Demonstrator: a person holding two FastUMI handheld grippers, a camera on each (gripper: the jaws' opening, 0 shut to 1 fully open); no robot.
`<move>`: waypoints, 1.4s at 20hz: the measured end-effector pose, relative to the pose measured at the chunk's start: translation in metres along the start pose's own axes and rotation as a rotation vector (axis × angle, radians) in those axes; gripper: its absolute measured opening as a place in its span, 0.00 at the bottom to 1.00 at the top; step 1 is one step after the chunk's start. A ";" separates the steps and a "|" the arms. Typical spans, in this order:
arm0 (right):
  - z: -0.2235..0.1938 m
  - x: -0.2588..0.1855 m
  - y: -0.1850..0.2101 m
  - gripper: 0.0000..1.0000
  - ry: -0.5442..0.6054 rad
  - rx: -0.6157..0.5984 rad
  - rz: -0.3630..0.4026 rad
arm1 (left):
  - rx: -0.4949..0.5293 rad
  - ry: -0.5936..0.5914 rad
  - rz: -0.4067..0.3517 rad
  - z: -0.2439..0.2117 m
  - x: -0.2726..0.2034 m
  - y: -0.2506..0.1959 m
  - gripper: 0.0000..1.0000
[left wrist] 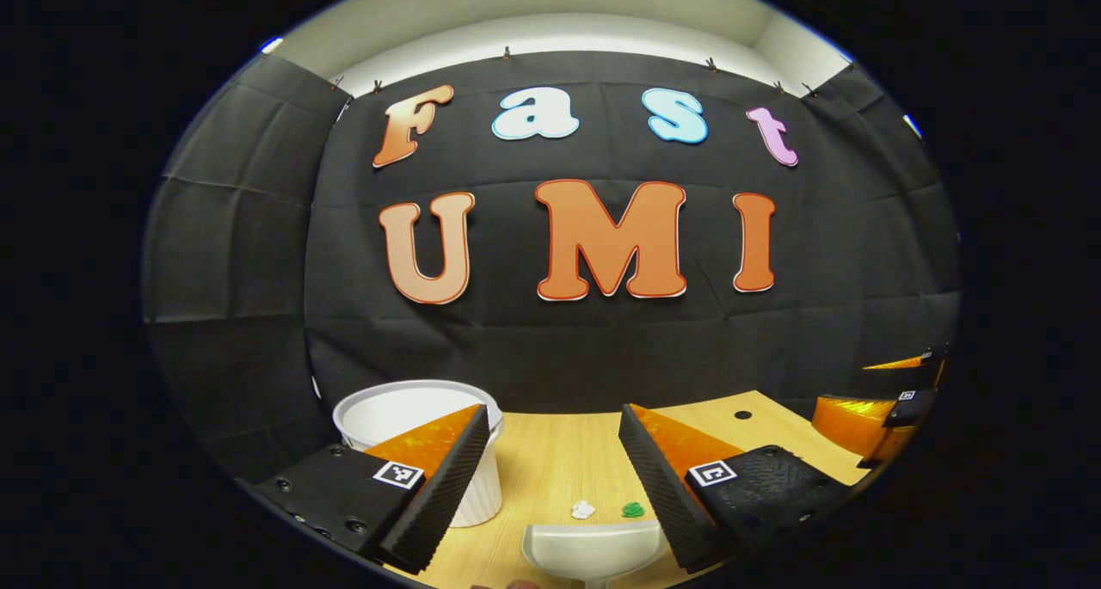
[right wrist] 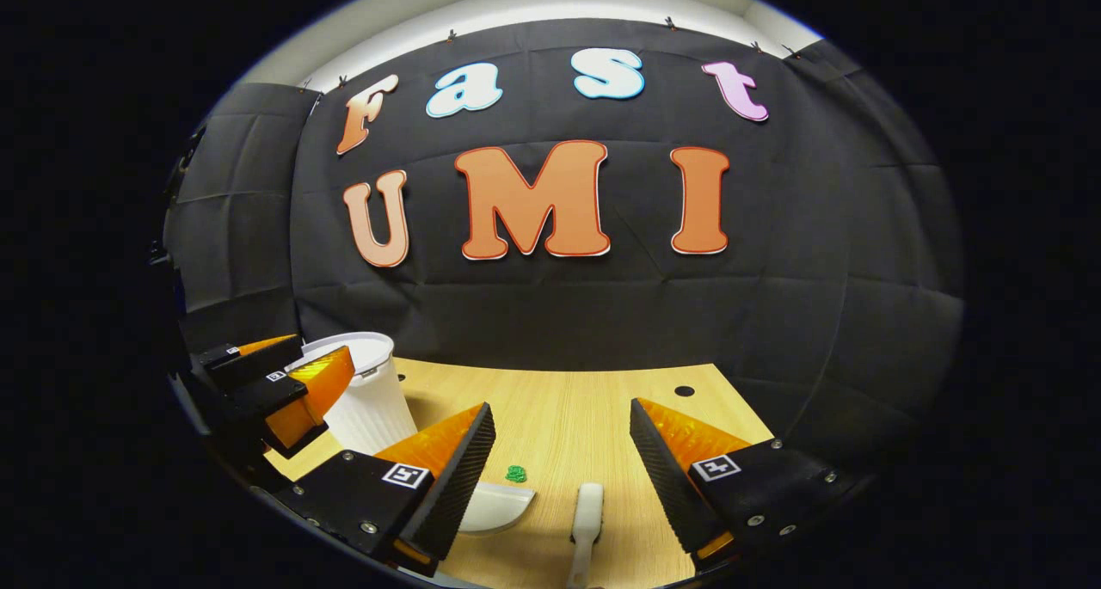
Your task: Pick up the small broom and dustpan from the desktop, sweep the trash into the dustpan with the broom, and then empty the trash into the garbage bin.
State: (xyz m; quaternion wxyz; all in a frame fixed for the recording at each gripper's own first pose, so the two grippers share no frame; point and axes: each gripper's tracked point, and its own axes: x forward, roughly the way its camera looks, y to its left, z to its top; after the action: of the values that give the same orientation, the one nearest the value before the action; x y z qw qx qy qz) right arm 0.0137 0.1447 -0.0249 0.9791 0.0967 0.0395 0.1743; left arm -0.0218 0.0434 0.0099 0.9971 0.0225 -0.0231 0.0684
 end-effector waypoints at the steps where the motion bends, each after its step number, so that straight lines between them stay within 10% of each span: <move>1: -0.001 0.001 0.000 0.95 0.003 -0.002 0.001 | 0.006 -0.004 -0.005 -0.001 0.000 -0.001 1.00; 19: -0.003 -0.005 -0.017 0.95 -0.008 0.003 -0.034 | -0.022 0.107 -0.080 -0.031 0.001 -0.012 0.96; 28: -0.038 -0.008 -0.055 0.95 0.070 0.066 -0.065 | -0.044 0.588 -0.163 -0.175 -0.016 -0.025 0.97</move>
State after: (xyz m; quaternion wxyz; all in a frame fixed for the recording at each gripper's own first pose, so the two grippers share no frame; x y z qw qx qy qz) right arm 0.0201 0.0975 -0.0734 0.9786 0.1213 0.0827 0.1445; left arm -0.0271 0.0250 -0.1667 0.9635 -0.0183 0.2668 -0.0088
